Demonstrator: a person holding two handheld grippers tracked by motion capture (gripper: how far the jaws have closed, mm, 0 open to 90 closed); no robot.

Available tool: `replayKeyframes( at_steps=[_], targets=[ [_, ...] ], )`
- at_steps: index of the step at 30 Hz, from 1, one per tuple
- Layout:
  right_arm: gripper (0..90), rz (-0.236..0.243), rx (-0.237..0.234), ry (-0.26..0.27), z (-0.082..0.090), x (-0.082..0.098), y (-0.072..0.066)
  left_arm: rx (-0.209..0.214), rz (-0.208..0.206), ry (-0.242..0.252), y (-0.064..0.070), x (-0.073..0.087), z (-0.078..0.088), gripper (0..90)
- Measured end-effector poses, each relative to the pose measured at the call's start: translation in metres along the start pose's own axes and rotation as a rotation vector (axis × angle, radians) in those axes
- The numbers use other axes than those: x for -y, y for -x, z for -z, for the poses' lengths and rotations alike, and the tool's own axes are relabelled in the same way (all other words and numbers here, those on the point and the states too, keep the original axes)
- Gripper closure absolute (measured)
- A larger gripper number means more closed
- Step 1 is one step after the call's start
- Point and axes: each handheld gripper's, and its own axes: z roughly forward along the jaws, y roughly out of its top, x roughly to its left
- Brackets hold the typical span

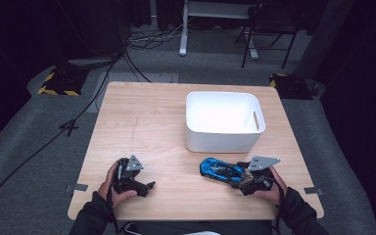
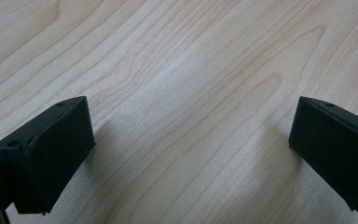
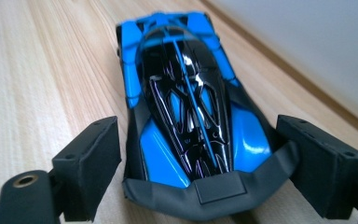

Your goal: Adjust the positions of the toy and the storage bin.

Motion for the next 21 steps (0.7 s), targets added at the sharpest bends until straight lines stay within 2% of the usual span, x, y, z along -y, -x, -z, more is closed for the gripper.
replayKeyframes(
  at_steps=[3,4,6,7,8,11,14,19,21],
  targets=[
    [15.9,-0.011,0.003,-0.031,-0.0027,-0.0002,0.0007,0.002,0.001,-0.001,0.0001,0.0001,-0.0001,0.1],
    [15.7,0.000,0.001,-0.042,-0.0025,0.0000,0.0025,0.000,0.001,0.000,0.0001,0.0001,-0.0001,0.0],
    [15.4,-0.029,0.012,-0.053,-0.0042,-0.0010,0.0001,0.003,0.003,-0.001,0.0002,0.0001,-0.0001,0.0],
    [15.4,0.014,0.018,-0.060,-0.0044,-0.0008,0.0027,0.001,0.000,0.000,0.0000,0.0000,-0.0001,0.0],
    [15.4,-0.016,0.020,-0.053,-0.0057,-0.0017,0.0002,-0.001,0.000,0.000,0.0001,0.0001,0.0000,0.0],
    [16.4,-0.027,0.028,-0.057,-0.0062,-0.0021,-0.0012,0.004,0.003,-0.001,0.0002,0.0001,-0.0002,0.1],
    [18.7,-0.012,0.022,-0.046,-0.0060,-0.0020,-0.0015,0.000,0.001,0.000,0.0001,0.0001,-0.0001,0.1],
    [22.2,-0.031,-0.018,-0.033,-0.0038,-0.0014,0.0009,0.004,0.002,-0.001,0.0002,0.0001,-0.0002,0.0],
    [22.9,-0.036,-0.035,-0.012,-0.0024,-0.0007,0.0029,0.000,0.002,-0.001,0.0002,0.0001,0.0000,0.1]
  ],
)
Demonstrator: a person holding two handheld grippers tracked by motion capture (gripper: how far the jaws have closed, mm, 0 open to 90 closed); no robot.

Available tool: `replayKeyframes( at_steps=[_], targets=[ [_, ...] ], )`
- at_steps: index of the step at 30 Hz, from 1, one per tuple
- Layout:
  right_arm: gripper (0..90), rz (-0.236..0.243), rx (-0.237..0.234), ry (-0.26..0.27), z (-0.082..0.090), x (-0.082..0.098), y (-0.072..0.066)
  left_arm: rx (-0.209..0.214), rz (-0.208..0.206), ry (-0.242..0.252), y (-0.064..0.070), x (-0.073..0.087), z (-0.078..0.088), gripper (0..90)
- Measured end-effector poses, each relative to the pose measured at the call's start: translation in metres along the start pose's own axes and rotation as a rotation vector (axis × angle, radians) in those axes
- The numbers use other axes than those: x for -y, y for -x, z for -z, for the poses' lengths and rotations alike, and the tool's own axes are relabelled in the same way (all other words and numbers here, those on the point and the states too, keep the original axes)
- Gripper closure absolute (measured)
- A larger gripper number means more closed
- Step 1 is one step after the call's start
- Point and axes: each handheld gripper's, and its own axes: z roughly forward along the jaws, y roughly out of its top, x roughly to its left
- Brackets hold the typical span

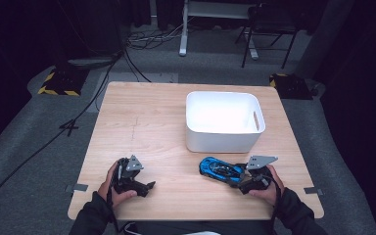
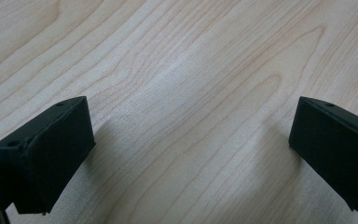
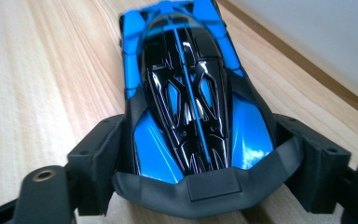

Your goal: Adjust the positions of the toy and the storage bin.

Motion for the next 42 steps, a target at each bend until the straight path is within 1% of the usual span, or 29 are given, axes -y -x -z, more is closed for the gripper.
replayKeyframes(
  at_steps=[3,8,10,12,14,16,22,25,29,30,31,34,36,38,39,42],
  targets=[
    [23.3,-0.004,0.001,0.004,0.001,0.000,-0.001,0.002,-0.001,0.001,0.000,0.000,0.000,0.1],
    [24.0,0.013,-0.004,0.014,0.005,0.001,-0.003,0.003,0.001,0.001,0.000,0.000,0.000,0.1],
    [24.1,0.018,-0.007,0.009,0.007,0.002,-0.004,0.003,0.001,0.001,0.000,0.000,0.000,0.0],
    [24.2,0.018,0.002,0.008,0.009,0.003,-0.005,0.001,-0.002,0.001,0.000,0.000,0.000,0.1],
    [24.2,0.022,0.004,0.010,0.013,0.005,-0.003,0.000,-0.002,0.001,0.000,0.000,0.000,0.1],
    [24.2,0.015,-0.003,0.005,0.016,0.008,0.000,0.000,-0.002,0.001,0.000,0.000,0.000,0.1],
    [24.1,0.005,0.020,0.005,0.028,0.015,0.005,0.004,0.003,0.000,0.000,0.000,0.000,0.1],
    [24.2,-0.009,0.047,0.007,0.036,0.021,0.009,0.001,0.003,0.000,0.000,0.000,0.000,0.1],
    [24.2,-0.047,0.095,0.017,0.048,0.029,0.019,0.001,0.001,0.000,0.000,0.000,0.000,0.1],
    [24.2,-0.048,0.109,0.023,0.051,0.031,0.022,0.001,0.002,0.001,0.000,0.000,0.000,0.1],
    [24.2,-0.061,0.103,0.026,0.054,0.034,0.025,0.002,0.003,0.000,0.000,0.000,0.000,0.1],
    [24.2,-0.067,0.109,0.026,0.060,0.042,0.030,0.000,0.002,0.000,0.000,0.000,0.000,0.1],
    [24.2,-0.069,0.105,0.022,0.063,0.045,0.031,-0.001,0.000,0.000,0.000,0.000,0.000,0.1],
    [24.1,-0.078,0.100,0.014,0.062,0.047,0.032,-0.001,-0.002,0.001,0.000,0.000,0.000,0.1],
    [24.0,-0.077,0.101,0.005,0.060,0.047,0.032,-0.001,0.000,0.001,0.000,0.000,0.000,0.1],
    [23.9,-0.073,0.099,0.003,0.059,0.046,0.033,-0.003,-0.003,0.001,0.000,0.000,0.000,0.1]
  ],
)
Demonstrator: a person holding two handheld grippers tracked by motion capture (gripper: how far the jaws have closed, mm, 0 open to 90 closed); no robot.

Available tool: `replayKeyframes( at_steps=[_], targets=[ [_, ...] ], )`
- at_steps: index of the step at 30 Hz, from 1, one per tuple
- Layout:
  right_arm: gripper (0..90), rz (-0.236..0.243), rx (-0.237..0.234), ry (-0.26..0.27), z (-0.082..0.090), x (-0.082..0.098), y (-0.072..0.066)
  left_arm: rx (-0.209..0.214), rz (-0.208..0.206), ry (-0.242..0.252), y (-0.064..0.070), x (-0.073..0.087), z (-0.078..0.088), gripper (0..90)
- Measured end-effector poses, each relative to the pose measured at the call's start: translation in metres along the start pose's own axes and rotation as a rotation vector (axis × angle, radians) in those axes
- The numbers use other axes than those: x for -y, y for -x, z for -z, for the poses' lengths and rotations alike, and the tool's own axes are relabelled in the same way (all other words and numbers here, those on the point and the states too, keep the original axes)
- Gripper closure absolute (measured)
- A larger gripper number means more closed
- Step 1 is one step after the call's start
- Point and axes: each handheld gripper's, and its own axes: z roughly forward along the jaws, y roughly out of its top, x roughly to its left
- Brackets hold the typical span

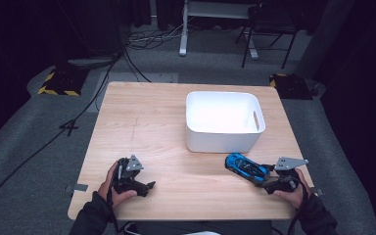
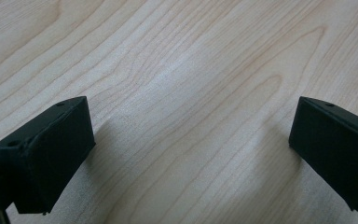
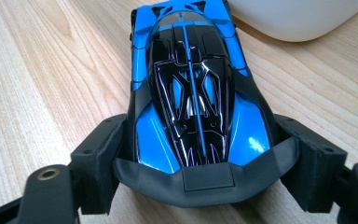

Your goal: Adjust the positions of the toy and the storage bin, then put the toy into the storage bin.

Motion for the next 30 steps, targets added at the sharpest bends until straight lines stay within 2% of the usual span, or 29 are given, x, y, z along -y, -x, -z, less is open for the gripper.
replayKeyframes(
  at_steps=[3,6,7,10,30],
  targets=[
    [23.6,-0.012,-0.005,-0.006,-0.0006,-0.0001,0.0003,-0.001,0.004,0.000,0.0004,0.0001,-0.0001,0.3],
    [22.4,0.028,0.041,-0.024,-0.0035,-0.0016,-0.0049,-0.005,0.004,0.001,-0.0002,-0.0006,-0.0005,0.3],
    [22.5,0.025,0.045,-0.031,-0.0036,-0.0019,-0.0061,-0.003,0.005,0.002,-0.0004,-0.0009,-0.0011,0.3],
    [22.5,0.032,0.044,-0.030,-0.0038,-0.0020,-0.0052,0.011,0.019,0.000,-0.0001,-0.0010,-0.0019,0.2],
    [24.4,0.020,0.021,-0.015,-0.0013,-0.0005,-0.0045,-0.001,0.007,0.004,-0.0012,-0.0013,-0.0016,0.2]
  ],
)
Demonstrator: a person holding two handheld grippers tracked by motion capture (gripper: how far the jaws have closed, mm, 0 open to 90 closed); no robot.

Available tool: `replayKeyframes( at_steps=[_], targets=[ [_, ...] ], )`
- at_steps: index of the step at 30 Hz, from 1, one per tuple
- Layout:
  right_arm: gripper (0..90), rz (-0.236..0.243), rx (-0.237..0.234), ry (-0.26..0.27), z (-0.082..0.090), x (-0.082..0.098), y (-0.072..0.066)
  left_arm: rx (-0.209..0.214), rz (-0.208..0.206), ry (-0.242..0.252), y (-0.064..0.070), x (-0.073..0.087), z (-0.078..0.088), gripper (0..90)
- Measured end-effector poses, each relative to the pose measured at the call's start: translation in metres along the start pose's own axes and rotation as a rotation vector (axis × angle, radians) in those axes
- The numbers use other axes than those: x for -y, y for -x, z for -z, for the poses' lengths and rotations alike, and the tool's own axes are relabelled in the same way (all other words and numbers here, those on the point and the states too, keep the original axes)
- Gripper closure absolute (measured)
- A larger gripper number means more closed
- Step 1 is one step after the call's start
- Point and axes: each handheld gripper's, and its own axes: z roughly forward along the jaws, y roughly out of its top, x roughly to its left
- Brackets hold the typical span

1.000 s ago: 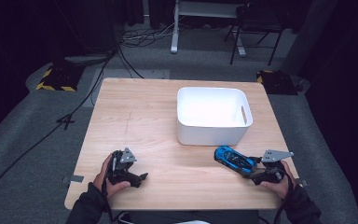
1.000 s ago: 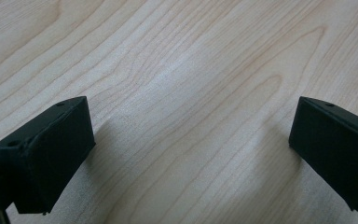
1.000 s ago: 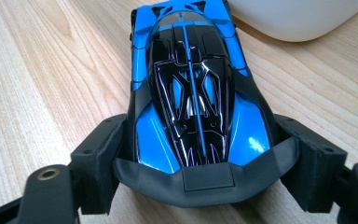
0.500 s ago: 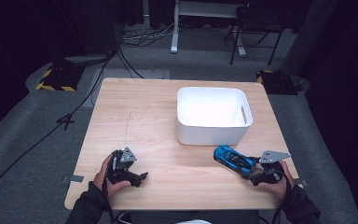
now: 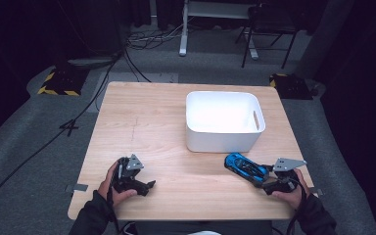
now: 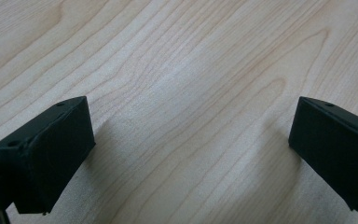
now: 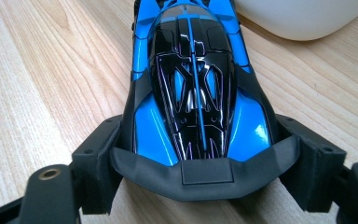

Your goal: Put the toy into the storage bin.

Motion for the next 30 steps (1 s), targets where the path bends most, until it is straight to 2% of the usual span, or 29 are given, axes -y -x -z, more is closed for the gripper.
replayKeyframes(
  at_steps=[7,10,11,19,24,26,30],
  targets=[
    [24.3,0.001,-0.001,0.013,0.004,0.000,-0.001,0.003,-0.002,-0.005,0.000,-0.001,0.000,0.1],
    [24.4,-0.012,-0.001,0.053,0.011,0.000,-0.002,0.006,0.010,-0.005,0.000,-0.002,-0.001,0.1],
    [24.4,-0.017,0.003,0.069,0.014,0.000,-0.002,0.007,-0.003,-0.005,-0.001,-0.002,-0.002,0.1],
    [24.4,-0.020,0.020,0.104,0.027,-0.005,-0.008,0.006,0.002,-0.008,-0.001,-0.003,-0.002,0.1],
    [24.4,-0.065,0.027,0.132,0.037,-0.014,-0.006,0.014,0.009,-0.013,-0.001,-0.003,-0.002,0.1],
    [24.4,-0.081,0.038,0.142,0.040,-0.016,-0.005,0.005,0.001,-0.009,-0.002,-0.003,-0.002,0.1],
    [24.4,-0.083,0.061,0.145,0.043,-0.021,-0.004,0.009,0.004,-0.008,-0.001,-0.003,-0.002,0.1]
  ],
)
